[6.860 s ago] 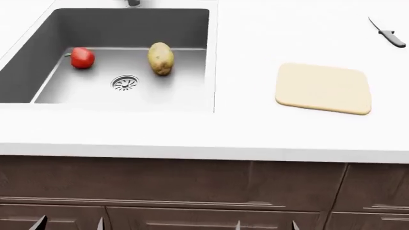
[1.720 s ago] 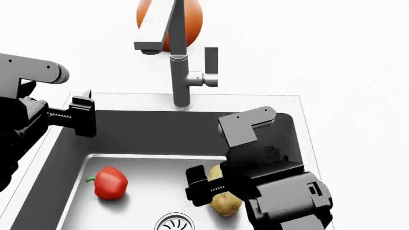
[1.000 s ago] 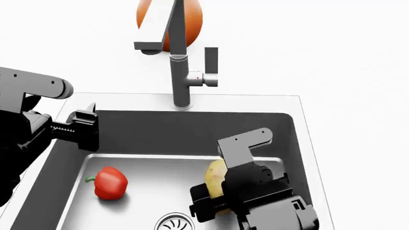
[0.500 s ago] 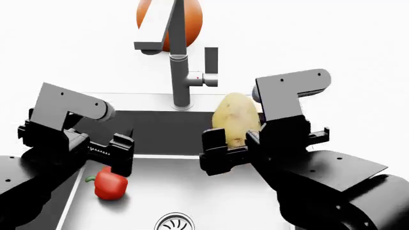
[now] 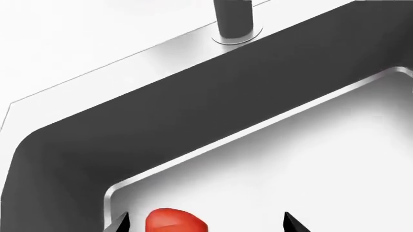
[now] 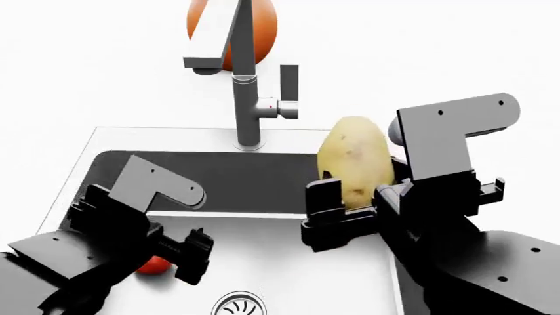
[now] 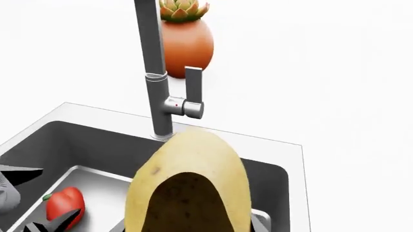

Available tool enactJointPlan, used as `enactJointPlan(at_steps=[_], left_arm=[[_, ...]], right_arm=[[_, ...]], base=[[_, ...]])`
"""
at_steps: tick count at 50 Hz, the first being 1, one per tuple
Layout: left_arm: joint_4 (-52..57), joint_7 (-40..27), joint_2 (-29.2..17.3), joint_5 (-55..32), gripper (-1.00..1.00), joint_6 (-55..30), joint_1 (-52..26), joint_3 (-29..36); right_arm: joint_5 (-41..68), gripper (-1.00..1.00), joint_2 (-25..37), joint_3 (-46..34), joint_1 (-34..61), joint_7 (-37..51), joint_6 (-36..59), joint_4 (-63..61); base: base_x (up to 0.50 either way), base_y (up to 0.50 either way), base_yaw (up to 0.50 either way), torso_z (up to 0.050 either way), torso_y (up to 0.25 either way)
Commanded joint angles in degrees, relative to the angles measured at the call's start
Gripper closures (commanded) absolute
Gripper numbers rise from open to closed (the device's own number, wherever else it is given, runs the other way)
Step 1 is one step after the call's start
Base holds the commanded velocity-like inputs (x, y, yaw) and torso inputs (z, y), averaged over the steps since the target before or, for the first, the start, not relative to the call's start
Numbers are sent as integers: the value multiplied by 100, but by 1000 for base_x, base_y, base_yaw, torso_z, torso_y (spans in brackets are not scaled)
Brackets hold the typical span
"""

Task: Pick the vegetables from the sink and place them on the cutting board.

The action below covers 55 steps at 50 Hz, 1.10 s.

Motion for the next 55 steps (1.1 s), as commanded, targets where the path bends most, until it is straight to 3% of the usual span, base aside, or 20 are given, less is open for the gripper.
enactJointPlan(at_steps=[1, 9, 25, 34, 38, 50, 54, 55], left_arm=[[-813, 141, 154, 309, -100, 329, -180, 438], [-1140, -142, 159, 610, -100, 909, 230, 644], [-2193, -151, 419, 739, -100, 1535, 4, 671], [-5217, 34, 1154, 944, -100, 3499, -559, 848], [-5444, -169, 1158, 428, -100, 3620, -685, 1460], [-5462, -402, 1150, 1065, -100, 3340, -556, 887], [-5461, -360, 1157, 693, -100, 3340, -585, 1198], [-5461, -368, 1158, 682, 100, 3378, -585, 1244]], right_arm=[[16, 100, 103, 80, -223, -42, 25, -235], [-8, 100, 127, 74, -374, -105, -94, -254], [15, 100, 113, 49, -616, -143, -239, -312], [-113, 100, 72, -55, -874, -285, -451, -262], [-145, 100, 54, -113, -937, -330, -499, -257], [-116, 100, 65, -115, -1062, -366, -586, -265], [-95, 100, 78, -99, -1107, -360, -609, -286], [-96, 100, 79, -102, -1108, -362, -614, -287]], base=[[0, 0, 0, 0, 0], [0, 0, 0, 0, 0], [0, 0, 0, 0, 0], [0, 0, 0, 0, 0], [0, 0, 0, 0, 0], [0, 0, 0, 0, 0], [4, 0, 0, 0, 0], [0, 0, 0, 0, 0]])
